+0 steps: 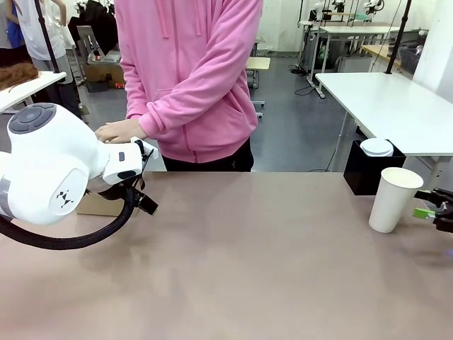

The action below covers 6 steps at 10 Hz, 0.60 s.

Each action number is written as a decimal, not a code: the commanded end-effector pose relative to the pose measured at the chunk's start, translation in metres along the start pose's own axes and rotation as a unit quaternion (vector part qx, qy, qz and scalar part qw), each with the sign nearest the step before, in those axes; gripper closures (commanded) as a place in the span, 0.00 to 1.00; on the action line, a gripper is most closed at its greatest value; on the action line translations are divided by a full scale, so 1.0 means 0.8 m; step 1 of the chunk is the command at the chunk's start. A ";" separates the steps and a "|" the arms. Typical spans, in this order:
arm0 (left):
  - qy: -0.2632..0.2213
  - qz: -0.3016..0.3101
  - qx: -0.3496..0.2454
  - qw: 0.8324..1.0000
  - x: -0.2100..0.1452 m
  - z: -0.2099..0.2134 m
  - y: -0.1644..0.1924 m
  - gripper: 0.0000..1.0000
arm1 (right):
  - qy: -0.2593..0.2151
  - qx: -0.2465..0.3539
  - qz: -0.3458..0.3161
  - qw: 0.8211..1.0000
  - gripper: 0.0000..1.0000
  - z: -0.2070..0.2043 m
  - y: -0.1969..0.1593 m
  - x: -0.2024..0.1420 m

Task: Pour a drink into a cup and package it in a carrier.
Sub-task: Pick up the 600 ml Paper Cup and place it in the middle top area of the table.

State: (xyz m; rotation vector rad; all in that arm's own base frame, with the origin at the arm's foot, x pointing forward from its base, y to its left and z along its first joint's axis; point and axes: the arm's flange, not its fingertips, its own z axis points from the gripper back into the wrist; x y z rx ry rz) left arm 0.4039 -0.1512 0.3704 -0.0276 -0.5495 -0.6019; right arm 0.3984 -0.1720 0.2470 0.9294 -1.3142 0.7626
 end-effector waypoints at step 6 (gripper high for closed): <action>0.000 0.000 0.000 1.000 0.000 0.000 0.000 0.00 | -0.006 -0.046 0.011 0.999 0.00 -0.051 -0.002 -0.008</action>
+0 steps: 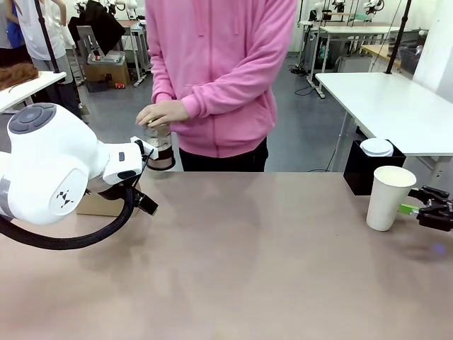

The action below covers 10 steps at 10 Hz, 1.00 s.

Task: Pour a drink into a cup and package it in a carrier.
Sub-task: Pick up the 600 ml Paper Cup and place it in the middle top area of the table.

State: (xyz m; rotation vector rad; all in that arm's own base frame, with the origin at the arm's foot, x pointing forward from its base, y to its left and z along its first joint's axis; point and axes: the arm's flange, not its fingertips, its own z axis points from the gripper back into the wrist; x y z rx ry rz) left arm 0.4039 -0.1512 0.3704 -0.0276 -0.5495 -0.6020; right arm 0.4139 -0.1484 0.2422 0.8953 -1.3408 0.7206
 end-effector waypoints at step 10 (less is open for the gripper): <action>0.000 0.000 0.000 1.000 0.000 0.000 0.000 0.00 | -0.003 -0.011 -0.021 1.000 0.20 -0.067 -0.011 -0.031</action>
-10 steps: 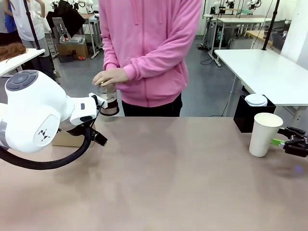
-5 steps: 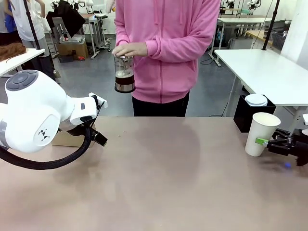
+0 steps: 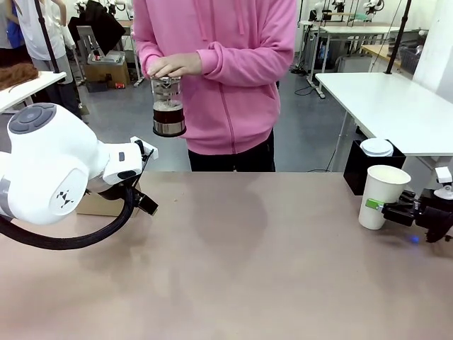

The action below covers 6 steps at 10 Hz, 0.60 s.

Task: Pour a drink into a cup and package it in a carrier.
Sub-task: Pick up the 600 ml Paper Cup and place it in the middle top area of the table.

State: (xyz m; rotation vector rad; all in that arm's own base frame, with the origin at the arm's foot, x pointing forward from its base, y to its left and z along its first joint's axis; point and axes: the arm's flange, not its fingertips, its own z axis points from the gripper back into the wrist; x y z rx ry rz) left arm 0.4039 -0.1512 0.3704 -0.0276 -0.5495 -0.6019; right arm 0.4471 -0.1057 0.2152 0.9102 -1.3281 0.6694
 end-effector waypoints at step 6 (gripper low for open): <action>0.000 0.000 0.000 1.000 0.000 0.000 0.000 0.00 | -0.019 -0.061 -0.035 0.997 0.20 -0.030 0.040 0.090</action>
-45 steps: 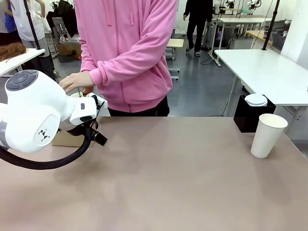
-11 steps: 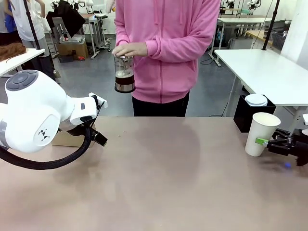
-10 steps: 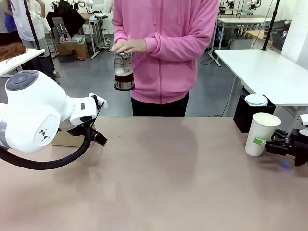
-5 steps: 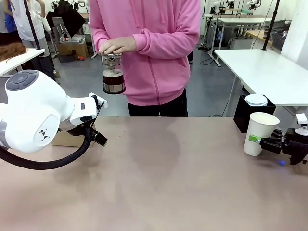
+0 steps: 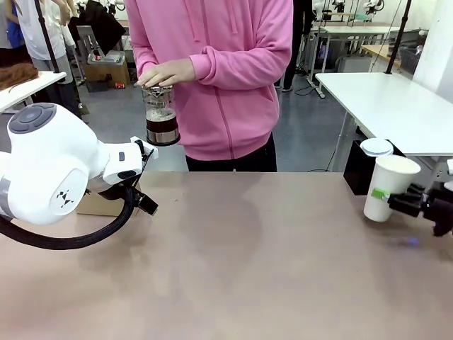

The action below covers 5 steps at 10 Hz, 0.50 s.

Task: Pour a drink into a cup and package it in a carrier.
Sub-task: Pick up the 600 ml Paper Cup and place it in the middle top area of the table.

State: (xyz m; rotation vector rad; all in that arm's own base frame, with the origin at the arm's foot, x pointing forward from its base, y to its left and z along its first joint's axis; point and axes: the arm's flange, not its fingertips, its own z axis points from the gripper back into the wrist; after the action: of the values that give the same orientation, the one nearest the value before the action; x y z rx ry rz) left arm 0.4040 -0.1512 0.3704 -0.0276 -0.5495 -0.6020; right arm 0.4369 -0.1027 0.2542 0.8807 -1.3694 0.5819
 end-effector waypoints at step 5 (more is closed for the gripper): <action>0.000 0.000 0.000 1.000 0.000 0.000 0.000 0.00 | 0.057 0.006 -0.065 0.996 0.20 -0.263 0.052 0.044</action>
State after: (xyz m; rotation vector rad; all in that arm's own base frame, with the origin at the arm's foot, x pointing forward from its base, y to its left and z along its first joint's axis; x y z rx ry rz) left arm 0.4040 -0.1513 0.3702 -0.0273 -0.5491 -0.6021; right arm 0.5061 0.0773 0.3145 0.9451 -1.2222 0.5734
